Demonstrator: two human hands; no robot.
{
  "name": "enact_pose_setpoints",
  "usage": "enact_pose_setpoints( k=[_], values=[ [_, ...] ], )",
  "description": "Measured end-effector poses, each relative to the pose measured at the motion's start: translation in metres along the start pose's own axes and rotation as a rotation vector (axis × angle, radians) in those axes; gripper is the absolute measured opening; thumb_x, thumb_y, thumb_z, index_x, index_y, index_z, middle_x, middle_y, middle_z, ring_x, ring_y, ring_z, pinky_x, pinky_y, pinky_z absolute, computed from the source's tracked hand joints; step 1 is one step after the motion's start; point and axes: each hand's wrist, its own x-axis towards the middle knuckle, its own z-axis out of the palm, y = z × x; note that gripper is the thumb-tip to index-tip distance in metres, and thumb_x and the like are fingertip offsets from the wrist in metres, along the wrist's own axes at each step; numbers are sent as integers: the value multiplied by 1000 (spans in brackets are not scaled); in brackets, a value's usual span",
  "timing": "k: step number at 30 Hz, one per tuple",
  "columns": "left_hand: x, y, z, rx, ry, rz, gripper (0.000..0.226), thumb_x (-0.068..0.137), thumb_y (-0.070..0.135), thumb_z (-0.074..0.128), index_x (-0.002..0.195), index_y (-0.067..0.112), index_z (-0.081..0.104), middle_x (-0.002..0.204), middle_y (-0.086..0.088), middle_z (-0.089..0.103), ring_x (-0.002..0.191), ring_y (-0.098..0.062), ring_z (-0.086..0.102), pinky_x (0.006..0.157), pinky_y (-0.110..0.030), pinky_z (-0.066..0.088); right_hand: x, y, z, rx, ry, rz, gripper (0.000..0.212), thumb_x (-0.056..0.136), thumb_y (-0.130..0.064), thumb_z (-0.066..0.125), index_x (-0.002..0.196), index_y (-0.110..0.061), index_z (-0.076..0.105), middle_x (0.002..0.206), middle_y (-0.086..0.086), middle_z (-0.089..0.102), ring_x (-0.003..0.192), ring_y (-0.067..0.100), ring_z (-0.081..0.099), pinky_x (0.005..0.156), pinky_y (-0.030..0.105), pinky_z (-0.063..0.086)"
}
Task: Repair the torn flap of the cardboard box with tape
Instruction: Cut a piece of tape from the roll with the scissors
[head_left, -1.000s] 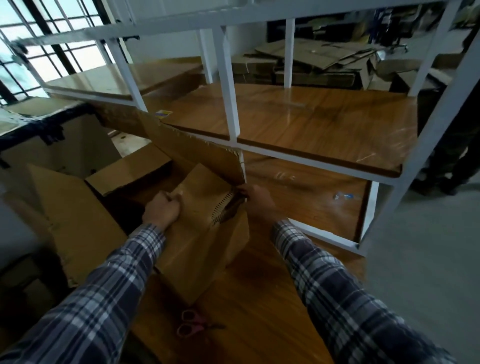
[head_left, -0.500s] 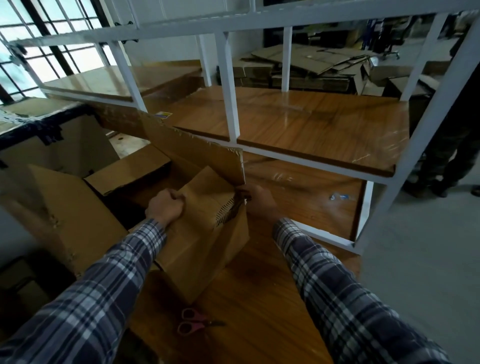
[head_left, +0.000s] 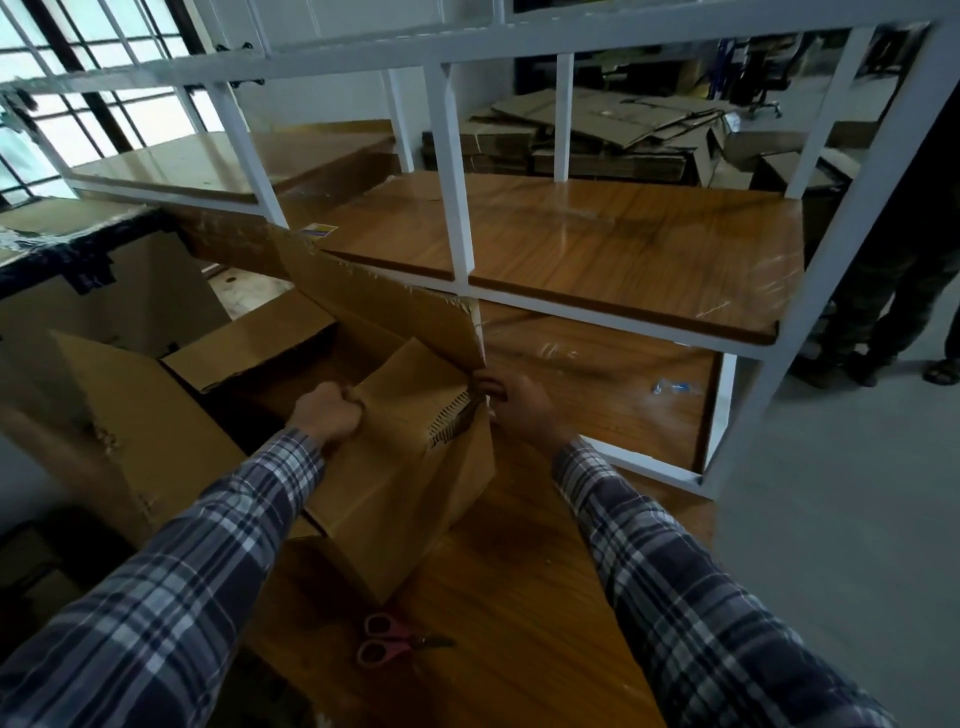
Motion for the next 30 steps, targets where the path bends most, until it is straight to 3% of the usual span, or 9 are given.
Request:
enact_pose_setpoints(
  k=[2, 6, 10, 13, 18, 21, 26, 28, 30],
  values=[
    [-2, -2, -2, 34, -37, 3, 43, 101, 30, 61, 140, 13, 56, 135, -15, 61, 113, -33, 62, 86, -40, 52, -18, 3, 3, 77, 32, 9, 51, 99, -2, 62, 147, -18, 59, 141, 4, 68, 130, 17, 64, 108, 37, 55],
    [-20, 3, 7, 101, -66, 94, 41, 99, 35, 66, 134, 13, 64, 130, -12, 67, 108, -30, 65, 87, -40, 54, -57, 11, 15, 170, -12, 84, 54, 103, -3, 59, 152, -25, 53, 146, -4, 63, 133, 13, 60, 106, 35, 55],
    [-62, 23, 27, 197, -72, 338, 36, 104, 37, 59, 133, 15, 61, 129, -5, 63, 116, -30, 61, 90, -37, 47, -106, 3, 21, 162, -4, 170, 59, 102, 6, 52, 155, -19, 48, 144, -1, 59, 130, 13, 56, 104, 29, 51],
    [-90, 25, 41, 238, -66, 527, 48, 102, 22, 62, 149, 16, 55, 145, -11, 58, 129, -30, 58, 106, -41, 48, -142, -3, 26, 130, 49, 238, 64, 101, 6, 52, 159, -19, 43, 153, 3, 54, 138, 19, 54, 109, 33, 49],
    [-139, -2, 63, 287, -93, 793, 42, 102, 24, 62, 143, 15, 59, 146, -6, 57, 133, -26, 55, 106, -38, 44, -225, -6, 41, 59, 179, 354, 60, 102, 2, 57, 159, -13, 44, 156, 10, 54, 141, 25, 56, 112, 39, 52],
    [-163, -38, 92, 228, -215, 827, 48, 105, 28, 59, 151, 18, 52, 156, -5, 51, 141, -26, 49, 114, -40, 40, -284, 2, 70, 50, 245, 464, 56, 101, 3, 60, 155, -7, 49, 154, 15, 57, 140, 29, 58, 113, 34, 50],
    [-203, -102, 150, 351, -503, 833, 60, 108, 25, 57, 162, 10, 36, 168, -11, 35, 156, -29, 31, 126, -41, 30, -384, 31, 136, 68, 342, 642, 47, 99, -7, 63, 147, -10, 59, 142, 13, 67, 129, 28, 66, 111, 49, 53],
    [-221, -126, 171, 422, -574, 838, 62, 108, 26, 56, 164, 12, 32, 170, -11, 31, 158, -27, 27, 127, -41, 27, -423, 34, 162, 138, 445, 710, 45, 100, -8, 64, 145, -10, 58, 138, 9, 67, 124, 24, 67, 107, 42, 56],
    [-237, -143, 192, 430, -622, 827, 62, 108, 28, 57, 164, 15, 33, 170, -11, 32, 157, -27, 28, 127, -42, 28, -455, 33, 176, 154, 593, 778, 37, 100, -12, 68, 136, -10, 61, 124, 5, 69, 111, 20, 68, 89, 28, 57]
  ],
)
